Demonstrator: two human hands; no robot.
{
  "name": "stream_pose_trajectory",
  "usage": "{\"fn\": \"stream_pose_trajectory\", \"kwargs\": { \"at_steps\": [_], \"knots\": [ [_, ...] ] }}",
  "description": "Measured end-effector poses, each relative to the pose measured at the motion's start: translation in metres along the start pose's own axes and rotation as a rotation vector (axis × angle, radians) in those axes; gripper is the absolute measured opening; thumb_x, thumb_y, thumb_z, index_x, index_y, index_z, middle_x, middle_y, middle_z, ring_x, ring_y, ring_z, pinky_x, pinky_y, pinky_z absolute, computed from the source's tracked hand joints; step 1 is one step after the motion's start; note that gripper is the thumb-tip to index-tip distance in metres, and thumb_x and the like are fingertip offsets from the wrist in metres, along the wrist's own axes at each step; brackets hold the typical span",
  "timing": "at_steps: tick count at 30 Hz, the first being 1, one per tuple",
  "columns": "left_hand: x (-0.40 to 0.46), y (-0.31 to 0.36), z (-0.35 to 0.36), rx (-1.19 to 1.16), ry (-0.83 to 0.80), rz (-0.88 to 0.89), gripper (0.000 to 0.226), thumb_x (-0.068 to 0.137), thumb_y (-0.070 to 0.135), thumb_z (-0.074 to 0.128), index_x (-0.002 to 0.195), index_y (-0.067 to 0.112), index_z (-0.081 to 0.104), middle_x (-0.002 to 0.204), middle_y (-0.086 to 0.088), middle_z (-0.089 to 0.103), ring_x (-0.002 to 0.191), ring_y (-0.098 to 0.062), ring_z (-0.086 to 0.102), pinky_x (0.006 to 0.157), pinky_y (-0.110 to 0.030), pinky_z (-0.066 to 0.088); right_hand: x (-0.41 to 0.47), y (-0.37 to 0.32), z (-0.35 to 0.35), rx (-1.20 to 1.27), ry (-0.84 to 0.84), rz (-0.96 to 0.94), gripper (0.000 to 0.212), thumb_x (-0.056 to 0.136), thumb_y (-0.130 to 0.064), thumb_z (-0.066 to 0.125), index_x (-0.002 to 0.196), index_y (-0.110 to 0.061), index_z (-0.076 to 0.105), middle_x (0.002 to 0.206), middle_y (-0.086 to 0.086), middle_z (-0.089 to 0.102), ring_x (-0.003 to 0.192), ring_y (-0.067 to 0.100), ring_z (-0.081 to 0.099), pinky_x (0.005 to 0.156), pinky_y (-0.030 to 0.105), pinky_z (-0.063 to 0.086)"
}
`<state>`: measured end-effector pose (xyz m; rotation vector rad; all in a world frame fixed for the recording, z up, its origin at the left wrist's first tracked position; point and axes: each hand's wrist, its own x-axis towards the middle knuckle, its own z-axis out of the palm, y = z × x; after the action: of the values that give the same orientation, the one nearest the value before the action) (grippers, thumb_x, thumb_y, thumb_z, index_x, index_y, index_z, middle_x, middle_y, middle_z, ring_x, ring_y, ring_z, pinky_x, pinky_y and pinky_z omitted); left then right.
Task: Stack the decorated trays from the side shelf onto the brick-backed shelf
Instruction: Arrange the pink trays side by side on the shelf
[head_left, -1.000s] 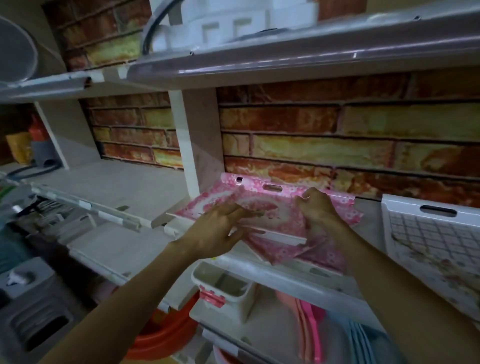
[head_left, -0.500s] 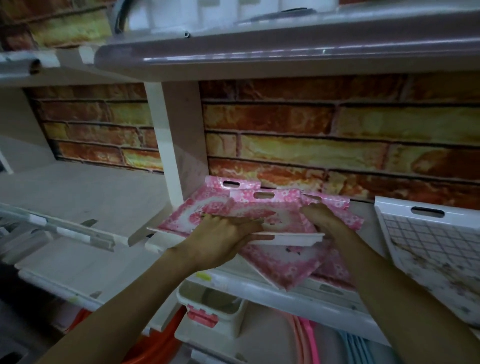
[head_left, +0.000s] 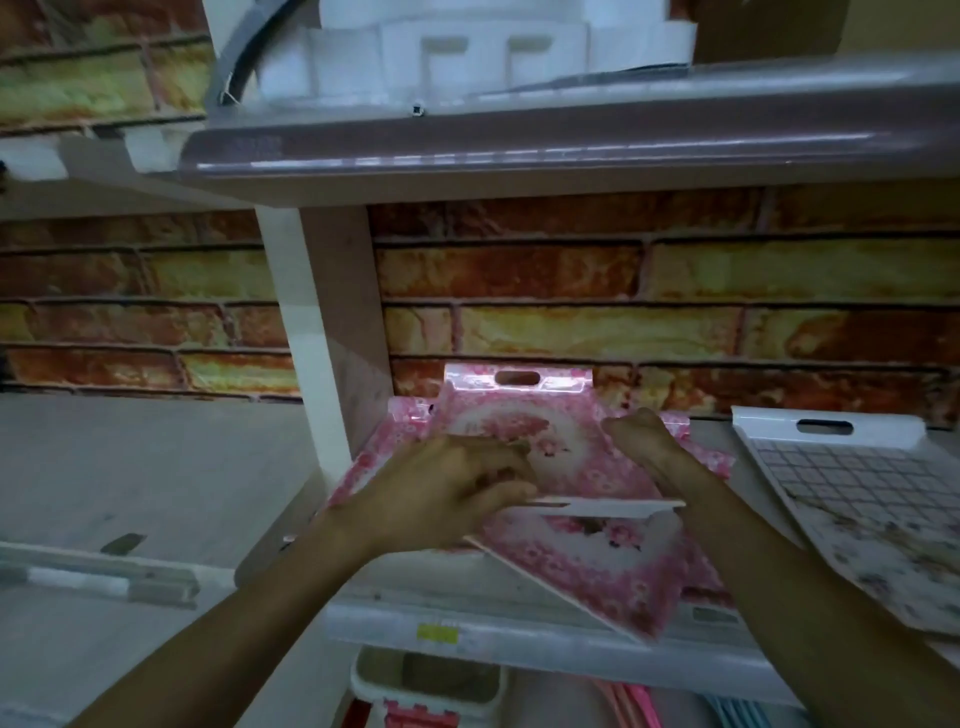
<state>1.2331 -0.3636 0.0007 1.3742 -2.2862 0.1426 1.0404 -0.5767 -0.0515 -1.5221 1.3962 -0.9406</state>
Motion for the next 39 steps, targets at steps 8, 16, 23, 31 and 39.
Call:
{"fn": "stream_pose_trajectory", "kwargs": {
  "at_steps": [8, 16, 23, 31, 39],
  "knots": [
    [-0.004, -0.092, -0.024, -0.238, 0.45, -0.514, 0.019, 0.094, 0.034, 0.059, 0.107, 0.023, 0.067, 0.107, 0.007, 0.059, 0.081, 0.009, 0.057, 0.062, -0.005, 0.042, -0.01, -0.016, 0.02, 0.076, 0.149, -0.123, 0.041, 0.098, -0.009, 0.049, 0.057, -0.013, 0.043, 0.05, 0.001, 0.037, 0.03, 0.004, 0.037, 0.032, 0.014, 0.024],
    [0.008, -0.127, 0.004, -0.791, 0.258, -0.786, 0.024, 0.095, 0.024, 0.06, 0.113, 0.01, 0.065, 0.108, -0.014, 0.071, 0.079, -0.018, 0.071, 0.061, -0.025, 0.059, -0.027, -0.023, 0.022, 0.146, 0.264, -0.122, 0.029, 0.1, -0.013, 0.045, 0.071, -0.012, 0.051, 0.055, 0.003, 0.044, 0.047, 0.015, 0.042, 0.044, 0.021, 0.032],
    [0.039, -0.13, 0.031, -0.759, 0.213, -0.703, 0.01, 0.083, 0.012, 0.075, 0.093, 0.011, 0.073, 0.087, -0.004, 0.076, 0.083, -0.02, 0.071, 0.079, -0.038, 0.056, -0.037, -0.018, -0.004, 0.11, 0.383, -0.107, 0.027, 0.095, -0.014, 0.049, 0.069, -0.014, 0.055, 0.058, 0.003, 0.054, 0.049, 0.018, 0.051, 0.048, 0.023, 0.039],
    [0.07, -0.136, 0.071, -0.894, 0.104, -0.652, 0.023, 0.081, -0.012, 0.069, 0.095, 0.004, 0.061, 0.057, 0.0, 0.068, 0.037, 0.002, 0.055, 0.04, -0.011, 0.043, -0.058, -0.002, -0.044, -0.222, 0.439, -0.011, 0.026, 0.089, -0.02, 0.052, 0.075, -0.001, 0.064, 0.079, 0.015, 0.065, 0.075, 0.031, 0.065, 0.057, 0.025, 0.043],
    [0.086, -0.141, 0.094, -0.799, -0.035, -0.58, 0.024, 0.076, -0.007, 0.076, 0.077, 0.015, 0.068, 0.055, 0.011, 0.068, 0.062, -0.012, 0.057, 0.063, -0.024, 0.044, -0.076, 0.017, -0.056, -0.356, 0.428, 0.028, 0.026, 0.088, -0.022, 0.055, 0.081, 0.0, 0.067, 0.075, 0.015, 0.069, 0.067, 0.033, 0.07, 0.056, 0.036, 0.059]
  ]
}}
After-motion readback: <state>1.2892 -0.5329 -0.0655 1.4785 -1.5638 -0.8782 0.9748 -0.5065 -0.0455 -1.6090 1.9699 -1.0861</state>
